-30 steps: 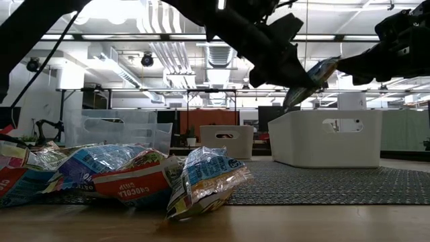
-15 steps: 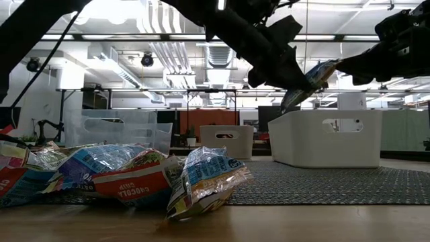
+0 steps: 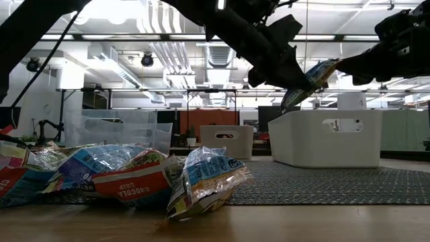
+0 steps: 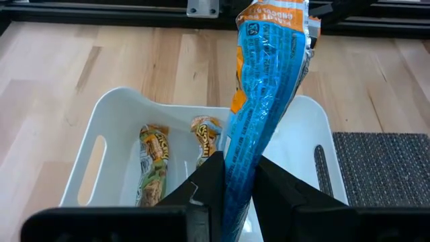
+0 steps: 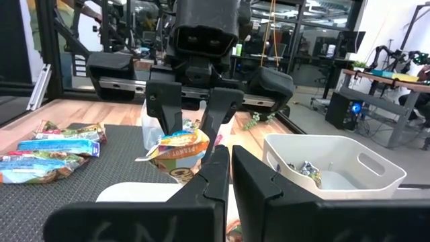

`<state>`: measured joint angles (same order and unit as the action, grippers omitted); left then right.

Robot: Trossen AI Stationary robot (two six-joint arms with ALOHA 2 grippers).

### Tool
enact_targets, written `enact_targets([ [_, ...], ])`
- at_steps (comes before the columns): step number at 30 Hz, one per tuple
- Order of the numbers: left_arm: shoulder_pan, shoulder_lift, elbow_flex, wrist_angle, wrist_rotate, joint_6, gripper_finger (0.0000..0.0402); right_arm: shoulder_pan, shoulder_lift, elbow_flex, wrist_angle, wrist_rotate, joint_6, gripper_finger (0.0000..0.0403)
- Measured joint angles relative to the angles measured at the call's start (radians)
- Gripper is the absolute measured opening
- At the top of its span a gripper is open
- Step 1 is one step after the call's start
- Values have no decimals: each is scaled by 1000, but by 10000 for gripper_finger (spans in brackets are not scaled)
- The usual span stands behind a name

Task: Pick and place Granola Bars by type
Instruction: Put the yellow granola bar into the white bin

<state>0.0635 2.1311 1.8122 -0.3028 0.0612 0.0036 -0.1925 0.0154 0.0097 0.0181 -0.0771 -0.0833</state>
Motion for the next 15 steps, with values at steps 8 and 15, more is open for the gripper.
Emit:
enact_targets([
  [8,0,0,0,-14,0,-3,63,0,0,0,0,0,-3,9],
  [15,0,0,0,-34,-1,-20,111,0,0,0,0,0,-3,9],
])
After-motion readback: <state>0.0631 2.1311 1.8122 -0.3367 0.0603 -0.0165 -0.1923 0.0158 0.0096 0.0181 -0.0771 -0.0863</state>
